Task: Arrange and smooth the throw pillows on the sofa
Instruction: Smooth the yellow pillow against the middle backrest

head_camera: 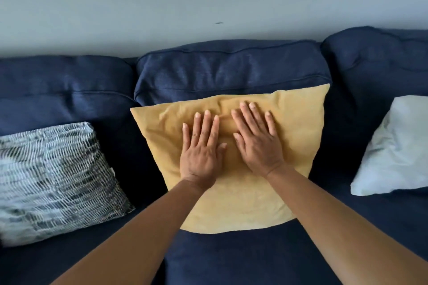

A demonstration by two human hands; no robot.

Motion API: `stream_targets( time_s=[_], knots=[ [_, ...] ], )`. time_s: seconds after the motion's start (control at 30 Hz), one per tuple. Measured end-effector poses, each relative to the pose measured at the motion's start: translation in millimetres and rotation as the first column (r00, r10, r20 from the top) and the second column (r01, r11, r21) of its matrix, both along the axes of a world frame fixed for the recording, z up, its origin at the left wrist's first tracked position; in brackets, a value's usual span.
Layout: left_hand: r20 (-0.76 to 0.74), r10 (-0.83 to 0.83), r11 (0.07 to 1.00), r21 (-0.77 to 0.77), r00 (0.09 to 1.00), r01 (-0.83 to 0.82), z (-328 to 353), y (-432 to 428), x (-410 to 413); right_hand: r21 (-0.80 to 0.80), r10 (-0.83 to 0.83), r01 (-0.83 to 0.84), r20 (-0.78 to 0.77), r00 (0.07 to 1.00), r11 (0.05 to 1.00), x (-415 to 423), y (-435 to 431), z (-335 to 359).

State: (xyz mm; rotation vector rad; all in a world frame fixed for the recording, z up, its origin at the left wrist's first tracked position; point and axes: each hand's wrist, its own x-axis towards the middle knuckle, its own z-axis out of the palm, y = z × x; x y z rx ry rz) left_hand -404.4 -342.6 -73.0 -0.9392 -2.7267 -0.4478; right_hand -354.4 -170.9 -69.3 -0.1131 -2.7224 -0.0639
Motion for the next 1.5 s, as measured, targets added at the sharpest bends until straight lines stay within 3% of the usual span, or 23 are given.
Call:
stream_targets(
  time_s=[0.1, 0.2, 0.33, 0.4, 0.43, 0.5, 0.57, 0.63, 0.77, 0.9, 0.97, 1.07, 1.13, 1.2, 1.27, 1.37, 1.5],
  knots=[
    [-0.007, 0.165, 0.977, -0.136, 0.986, -0.164, -13, -10, -41, 0.019, -0.160, 0.160, 0.063, 0.985, 0.987, 0, 55, -17],
    [-0.015, 0.307, 0.937, -0.170, 0.952, -0.305, -12, -17, -66, 0.042, -0.200, 0.196, 0.132, 0.971, 0.980, 6, 107, -21],
    [0.036, 0.520, 0.854, 0.004, 0.853, -0.521, 0, -18, -49, -0.113, -0.352, 0.353, 0.032, 0.935, 0.929, 16, 102, -11],
    [-0.034, 0.453, 0.887, 0.114, 0.891, -0.447, 4, -13, -17, -0.162, -0.298, 0.286, -0.054, 0.953, 0.944, 25, 84, -4],
    [-0.086, 0.358, 0.929, 0.136, 0.930, -0.345, 3, -7, 3, -0.140, -0.196, 0.181, -0.098, 0.976, 0.973, 30, 72, -4],
    [-0.141, 0.155, 0.985, 0.092, 0.978, -0.143, -9, 8, 42, -0.057, 0.070, -0.076, -0.107, 0.992, 0.995, 39, 44, -12],
    [-0.126, 0.074, 0.997, -0.005, 0.989, -0.075, -25, 12, 59, 0.016, 0.230, -0.229, -0.038, 0.973, 0.973, 44, 27, -26],
    [-0.096, 0.134, 0.986, -0.083, 0.986, -0.142, -38, 3, 52, 0.082, 0.215, -0.215, 0.011, 0.977, 0.973, 44, 39, -41],
    [0.019, 0.377, 0.919, -0.135, 0.926, -0.372, -41, -31, 15, -0.008, -0.125, 0.125, 0.040, 0.991, 0.992, 41, 113, -53],
    [0.026, 0.467, 0.884, -0.006, 0.884, -0.467, -25, -38, 14, -0.101, -0.231, 0.232, 0.023, 0.973, 0.967, 56, 127, -46],
    [-0.030, 0.397, 0.917, 0.063, 0.917, -0.394, -15, -23, 24, -0.127, -0.191, 0.182, -0.056, 0.980, 0.975, 59, 110, -36],
    [-0.143, 0.143, 0.990, 0.005, 0.979, -0.144, -4, 14, 33, -0.051, 0.030, -0.037, -0.143, 0.989, 0.998, 37, 76, -16],
    [-0.152, 0.063, 0.995, -0.062, 0.986, -0.074, -1, 30, 20, 0.049, 0.160, -0.155, -0.122, 0.980, 0.987, 7, 59, -2],
    [-0.101, 0.098, 0.984, -0.141, 0.990, -0.111, -1, 28, -1, 0.090, 0.199, -0.197, -0.014, 0.980, 0.976, -16, 63, 4],
    [-0.072, 0.163, 0.966, -0.191, 0.984, -0.174, -5, 9, -22, 0.053, 0.111, -0.116, 0.094, 0.989, 0.992, -24, 88, 2],
    [-0.060, 0.281, 0.936, -0.202, 0.958, -0.287, -10, -23, -42, 0.024, -0.096, 0.094, 0.115, 0.989, 0.995, -14, 125, -6],
    [0.091, 0.556, 0.830, -0.015, 0.826, -0.557, -7, -32, -40, -0.166, -0.346, 0.355, 0.081, 0.935, 0.920, 3, 119, -4]
  ],
)
